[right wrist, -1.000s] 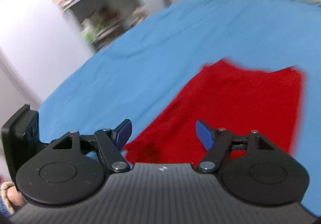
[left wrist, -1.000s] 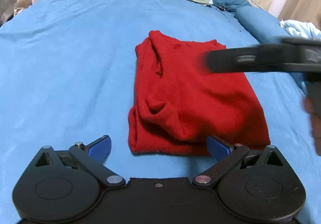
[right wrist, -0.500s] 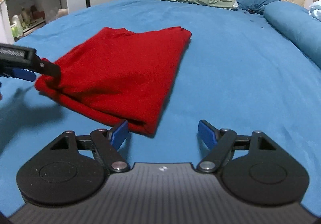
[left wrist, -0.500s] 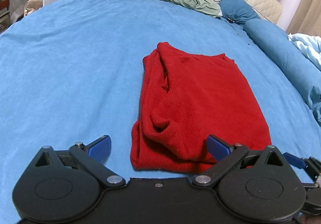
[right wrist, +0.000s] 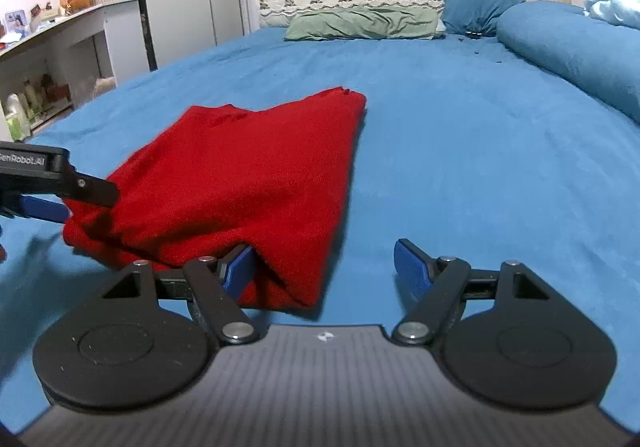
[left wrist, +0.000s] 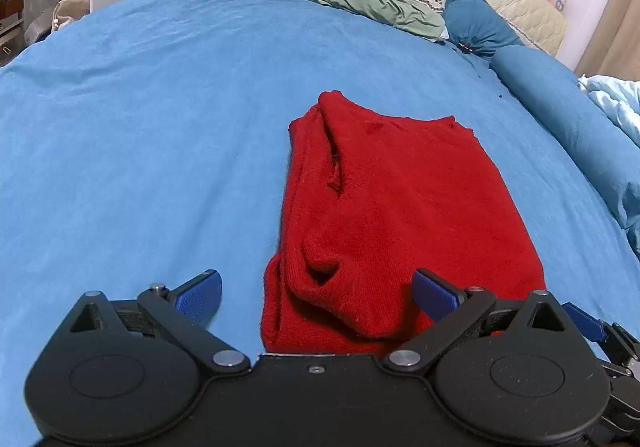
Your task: Fold small clothes
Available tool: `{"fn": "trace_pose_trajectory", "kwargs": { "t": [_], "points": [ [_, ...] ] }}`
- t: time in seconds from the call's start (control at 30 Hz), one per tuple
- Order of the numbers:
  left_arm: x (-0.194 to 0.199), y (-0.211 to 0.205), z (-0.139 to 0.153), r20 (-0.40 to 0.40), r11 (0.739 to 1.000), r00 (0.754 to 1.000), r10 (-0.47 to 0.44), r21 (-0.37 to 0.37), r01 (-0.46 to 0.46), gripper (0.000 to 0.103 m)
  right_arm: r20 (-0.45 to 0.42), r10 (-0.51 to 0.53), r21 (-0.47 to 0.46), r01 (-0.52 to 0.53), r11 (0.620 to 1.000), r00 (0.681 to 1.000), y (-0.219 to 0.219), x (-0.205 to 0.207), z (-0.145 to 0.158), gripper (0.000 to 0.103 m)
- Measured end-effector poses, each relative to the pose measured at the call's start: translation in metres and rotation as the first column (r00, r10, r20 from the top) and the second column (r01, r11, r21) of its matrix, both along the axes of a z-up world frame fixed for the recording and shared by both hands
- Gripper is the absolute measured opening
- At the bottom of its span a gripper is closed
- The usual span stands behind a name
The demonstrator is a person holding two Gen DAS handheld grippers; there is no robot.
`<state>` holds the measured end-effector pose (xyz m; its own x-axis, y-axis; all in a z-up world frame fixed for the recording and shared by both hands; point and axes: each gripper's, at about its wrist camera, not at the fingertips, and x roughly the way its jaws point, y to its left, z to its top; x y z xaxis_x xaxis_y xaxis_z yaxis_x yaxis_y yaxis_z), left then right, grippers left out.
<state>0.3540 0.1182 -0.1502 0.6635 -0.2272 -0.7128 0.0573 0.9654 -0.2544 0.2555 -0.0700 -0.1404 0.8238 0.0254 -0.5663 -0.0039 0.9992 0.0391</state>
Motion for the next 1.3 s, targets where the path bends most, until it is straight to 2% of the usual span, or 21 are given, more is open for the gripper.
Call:
{"fn": "trace_pose_trajectory", "kwargs": {
  "t": [0.07,0.17,0.27,0.37,0.43,0.5,0.6,0.7,0.8,0.83,0.87,0.9,0.97,1.07,1.13,1.23,1.3],
  "points": [
    [0.0,-0.001,0.0,0.001,1.0,1.0,0.002,0.002,-0.002,0.102,-0.044,-0.001,-0.039,-0.001,0.999,0.999,0.003,0.005,-0.007,0.09],
    [0.0,-0.002,0.0,0.003,1.0,1.0,0.002,0.006,-0.002,0.102,-0.059,-0.002,-0.055,-0.001,0.999,0.998,0.004,0.009,-0.015,0.09],
    [-0.001,-0.003,0.0,0.004,0.999,1.0,0.004,0.034,-0.005,0.102,0.001,-0.069,-0.094,0.069,0.993,0.998,0.0,0.005,-0.005,0.088],
    [-0.003,0.005,-0.007,-0.035,0.993,0.999,0.037,0.116,-0.033,0.101,0.061,-0.1,-0.136,0.107,0.985,0.993,-0.007,-0.005,0.003,0.088],
    [-0.005,0.013,-0.016,-0.086,0.991,0.995,0.044,0.126,-0.033,0.099,0.006,-0.067,-0.174,0.067,0.982,0.998,-0.009,-0.004,-0.006,0.088],
    [-0.008,0.015,-0.018,-0.079,0.99,0.997,0.028,0.137,-0.017,0.099,-0.04,-0.038,-0.169,0.031,0.985,0.998,-0.012,-0.003,-0.016,0.088],
    [-0.011,0.011,-0.018,-0.07,0.985,0.997,0.018,0.175,-0.006,0.099,-0.063,-0.025,-0.131,0.016,0.991,0.998,-0.019,-0.001,-0.014,0.088],
    [-0.017,0.009,-0.006,-0.076,0.985,0.997,0.016,0.172,-0.003,0.095,-0.099,0.026,-0.104,-0.036,0.994,0.995,-0.026,-0.002,0.0,0.09],
    [-0.02,0.0,0.021,0.002,0.983,0.999,-0.037,0.18,0.036,0.097,-0.098,0.109,-0.068,-0.116,0.991,0.989,-0.039,-0.009,0.032,0.093],
    [-0.018,-0.004,0.029,0.025,0.981,0.998,-0.059,0.184,0.054,0.102,-0.095,0.137,-0.05,-0.142,0.989,0.986,-0.044,-0.008,0.044,0.096],
    [-0.013,-0.008,0.037,0.047,0.979,0.996,-0.079,0.192,0.069,0.103,-0.098,0.156,-0.028,-0.159,0.987,0.983,-0.048,-0.004,0.056,0.103],
    [-0.003,-0.011,0.043,0.055,0.977,0.993,-0.102,0.196,0.09,0.103,-0.105,0.167,-0.004,-0.169,0.986,0.98,-0.052,0.002,0.067,0.103],
    [0.023,-0.016,0.046,0.027,0.975,0.989,-0.146,0.175,0.139,0.103,-0.135,0.191,0.07,-0.183,0.981,0.972,-0.057,0.029,0.085,0.103],
    [0.078,-0.014,0.03,-0.061,0.986,0.987,-0.15,0.063,0.154,0.103,-0.203,0.216,0.219,-0.171,0.961,0.955,-0.067,0.078,0.088,0.103],
    [0.106,-0.009,0.018,-0.106,0.987,0.981,-0.16,0.0,0.16,0.1,-0.247,0.203,0.301,-0.124,0.946,0.948,-0.073,0.11,0.075,0.103],
    [0.133,-0.003,-0.001,-0.177,0.987,0.972,-0.158,-0.052,0.151,0.097,-0.328,0.188,0.352,-0.065,0.934,0.926,-0.073,0.152,0.047,0.103],
    [0.14,0.002,-0.011,-0.194,0.982,0.965,-0.176,-0.103,0.158,0.096,-0.359,0.2,0.346,-0.069,0.936,0.912,-0.067,0.166,0.032,0.09]
  ]
}}
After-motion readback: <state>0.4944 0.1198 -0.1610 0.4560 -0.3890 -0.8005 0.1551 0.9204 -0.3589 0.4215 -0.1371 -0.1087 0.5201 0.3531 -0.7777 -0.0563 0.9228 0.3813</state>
